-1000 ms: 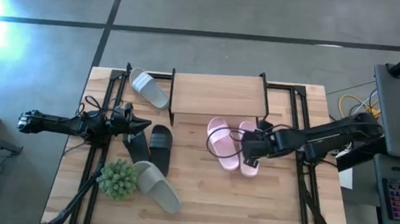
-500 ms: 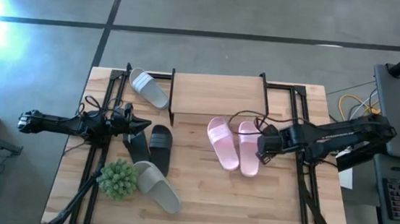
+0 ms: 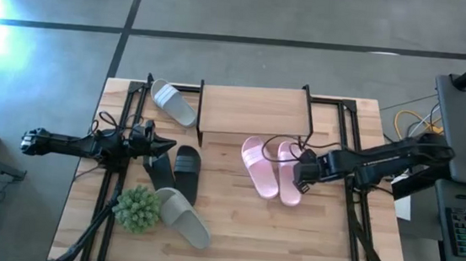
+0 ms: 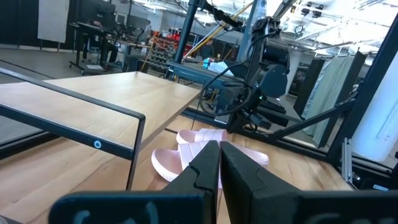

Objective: Pick and place slides into the shelf
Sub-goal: Put the pink slide under the shelf, then adjust the pink slides

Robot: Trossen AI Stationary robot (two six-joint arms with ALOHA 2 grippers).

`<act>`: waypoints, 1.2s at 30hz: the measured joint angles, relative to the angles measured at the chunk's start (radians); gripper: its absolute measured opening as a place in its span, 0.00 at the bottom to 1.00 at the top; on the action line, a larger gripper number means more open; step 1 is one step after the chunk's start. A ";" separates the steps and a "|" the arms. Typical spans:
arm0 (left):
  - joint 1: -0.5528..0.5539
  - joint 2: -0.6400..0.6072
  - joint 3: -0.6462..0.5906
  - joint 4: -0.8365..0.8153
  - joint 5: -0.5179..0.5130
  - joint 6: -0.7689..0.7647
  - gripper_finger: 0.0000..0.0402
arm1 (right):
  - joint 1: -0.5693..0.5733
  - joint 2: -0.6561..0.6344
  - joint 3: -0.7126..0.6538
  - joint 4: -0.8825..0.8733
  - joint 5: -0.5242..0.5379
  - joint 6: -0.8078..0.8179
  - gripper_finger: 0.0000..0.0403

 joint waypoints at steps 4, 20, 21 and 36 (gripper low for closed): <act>0.000 0.000 0.000 0.000 0.000 0.000 0.00 | -0.003 0.023 0.003 0.077 0.016 -0.046 0.07; 0.000 0.000 0.000 -0.001 0.000 0.000 0.00 | -0.005 -0.004 0.040 0.065 0.166 -0.030 0.07; 0.000 0.000 0.000 -0.001 0.000 0.000 0.00 | -0.005 -0.012 0.049 0.056 0.180 -0.031 0.07; 0.000 0.002 0.000 -0.002 0.000 0.000 0.00 | -0.023 0.102 0.227 0.344 -0.100 -0.320 0.07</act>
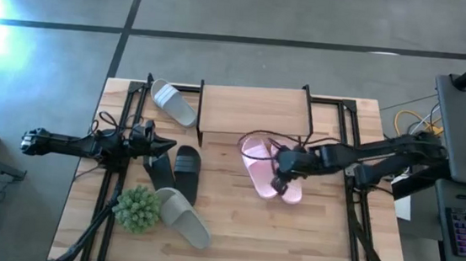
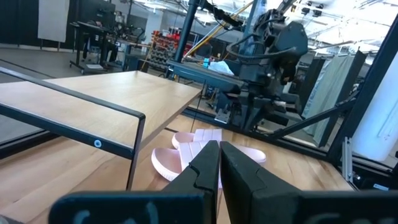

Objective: Pick and place slides into the shelf
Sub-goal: Adjust the pink slides

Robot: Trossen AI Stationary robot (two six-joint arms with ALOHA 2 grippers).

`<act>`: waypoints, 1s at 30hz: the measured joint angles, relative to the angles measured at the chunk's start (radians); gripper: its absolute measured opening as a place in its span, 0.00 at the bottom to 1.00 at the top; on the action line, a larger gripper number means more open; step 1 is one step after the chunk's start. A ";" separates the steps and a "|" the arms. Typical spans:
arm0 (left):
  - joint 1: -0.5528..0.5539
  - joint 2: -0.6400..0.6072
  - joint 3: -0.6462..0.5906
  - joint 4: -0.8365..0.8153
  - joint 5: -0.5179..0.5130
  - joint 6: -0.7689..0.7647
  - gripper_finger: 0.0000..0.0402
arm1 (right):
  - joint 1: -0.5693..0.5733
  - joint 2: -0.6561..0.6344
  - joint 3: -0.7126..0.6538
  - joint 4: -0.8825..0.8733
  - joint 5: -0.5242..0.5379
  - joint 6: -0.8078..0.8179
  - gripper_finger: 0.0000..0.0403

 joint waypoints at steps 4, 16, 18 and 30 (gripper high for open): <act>0.000 -0.001 0.000 0.001 0.000 0.000 0.00 | -0.005 0.139 0.126 -0.023 -0.003 -0.112 0.07; 0.000 -0.001 0.000 0.002 0.000 0.000 0.00 | -0.021 0.223 0.297 -0.106 0.047 -0.133 0.07; 0.000 -0.001 0.000 0.003 0.000 0.000 0.00 | -0.027 0.178 0.279 -0.121 0.060 -0.117 0.07; 0.000 0.000 0.000 0.050 -0.048 -0.024 0.00 | -0.053 -0.037 0.114 -0.120 0.133 0.066 0.07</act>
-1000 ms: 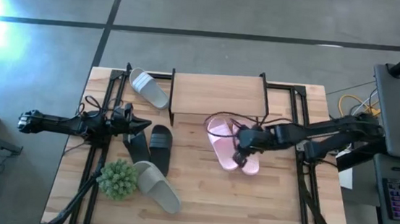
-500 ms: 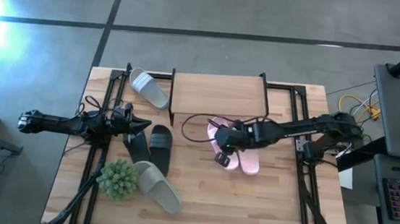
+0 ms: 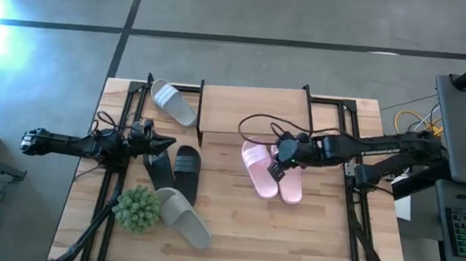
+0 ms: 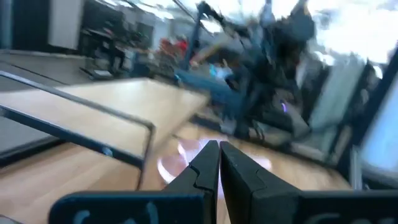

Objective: Pick and place slides into the shelf
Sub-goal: Adjust the pink slides

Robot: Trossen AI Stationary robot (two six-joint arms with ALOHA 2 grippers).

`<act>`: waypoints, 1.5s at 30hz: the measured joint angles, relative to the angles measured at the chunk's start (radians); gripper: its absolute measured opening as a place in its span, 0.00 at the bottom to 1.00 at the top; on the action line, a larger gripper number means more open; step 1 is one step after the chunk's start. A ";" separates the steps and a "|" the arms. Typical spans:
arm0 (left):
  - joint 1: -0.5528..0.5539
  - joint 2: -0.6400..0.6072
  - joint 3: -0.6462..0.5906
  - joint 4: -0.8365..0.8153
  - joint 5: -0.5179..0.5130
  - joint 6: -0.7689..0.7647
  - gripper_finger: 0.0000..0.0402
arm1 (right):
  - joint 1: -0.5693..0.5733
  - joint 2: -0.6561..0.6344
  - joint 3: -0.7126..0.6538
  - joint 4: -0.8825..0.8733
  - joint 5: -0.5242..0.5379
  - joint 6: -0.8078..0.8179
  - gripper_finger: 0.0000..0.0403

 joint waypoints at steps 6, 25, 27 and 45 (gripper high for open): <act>0.000 0.008 0.000 0.199 -0.036 -0.538 0.00 | 0.001 -0.029 -0.032 0.003 0.000 0.066 0.07; -0.001 0.031 0.058 0.518 -0.105 -0.317 0.00 | -0.005 0.042 0.062 -0.001 0.026 0.047 0.07; -0.001 0.062 0.113 0.460 -0.091 -0.313 0.00 | -0.008 0.041 0.066 0.000 0.026 0.047 0.07; -0.048 0.679 0.847 -0.608 0.107 -0.307 0.00 | -0.014 0.040 0.064 -0.007 0.027 0.047 0.07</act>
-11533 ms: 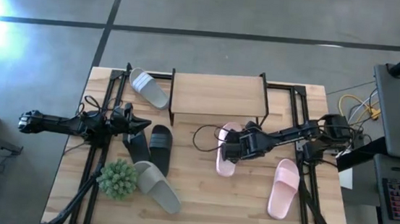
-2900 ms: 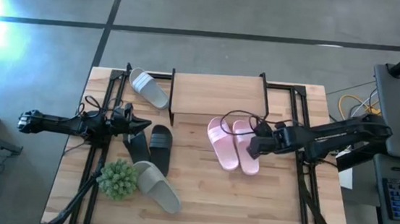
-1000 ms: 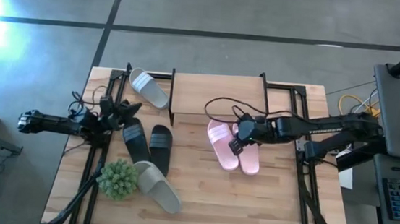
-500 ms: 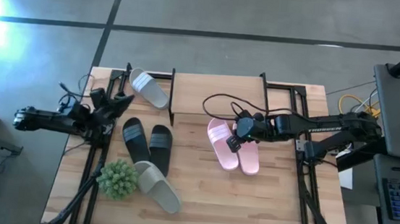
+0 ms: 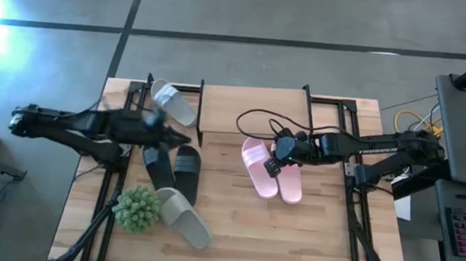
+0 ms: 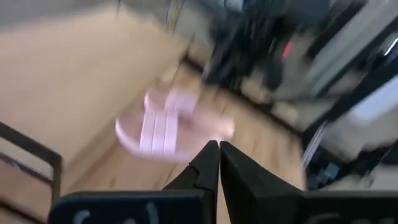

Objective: Pick and place slides into the shelf
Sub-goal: Adjust the pink slides

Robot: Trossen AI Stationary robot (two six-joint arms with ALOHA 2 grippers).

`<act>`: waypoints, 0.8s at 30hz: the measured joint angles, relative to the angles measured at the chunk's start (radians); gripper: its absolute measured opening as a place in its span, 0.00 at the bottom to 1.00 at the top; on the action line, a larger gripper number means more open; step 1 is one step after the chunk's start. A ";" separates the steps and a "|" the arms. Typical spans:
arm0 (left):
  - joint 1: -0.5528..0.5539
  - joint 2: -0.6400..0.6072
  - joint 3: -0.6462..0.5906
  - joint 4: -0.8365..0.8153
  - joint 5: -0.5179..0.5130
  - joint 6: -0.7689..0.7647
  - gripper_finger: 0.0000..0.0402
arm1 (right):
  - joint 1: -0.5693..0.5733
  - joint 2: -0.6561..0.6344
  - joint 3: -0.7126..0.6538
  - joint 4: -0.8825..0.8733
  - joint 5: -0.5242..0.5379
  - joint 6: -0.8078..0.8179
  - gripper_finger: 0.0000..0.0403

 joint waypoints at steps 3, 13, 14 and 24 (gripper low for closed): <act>-0.057 0.091 0.084 -0.120 -0.032 -0.001 0.00 | 0.000 0.000 -0.001 -0.005 0.000 -0.005 0.07; -0.314 0.301 0.328 -0.389 -0.321 -0.149 0.00 | 0.000 -0.001 -0.007 -0.030 0.000 -0.064 0.07; -0.332 0.319 0.343 -0.407 -0.325 -0.177 0.00 | 0.000 -0.001 -0.007 -0.030 0.000 -0.065 0.07; -0.401 0.462 0.335 -0.438 -0.326 -0.403 0.00 | 0.003 0.010 -0.007 -0.026 -0.105 -0.112 0.07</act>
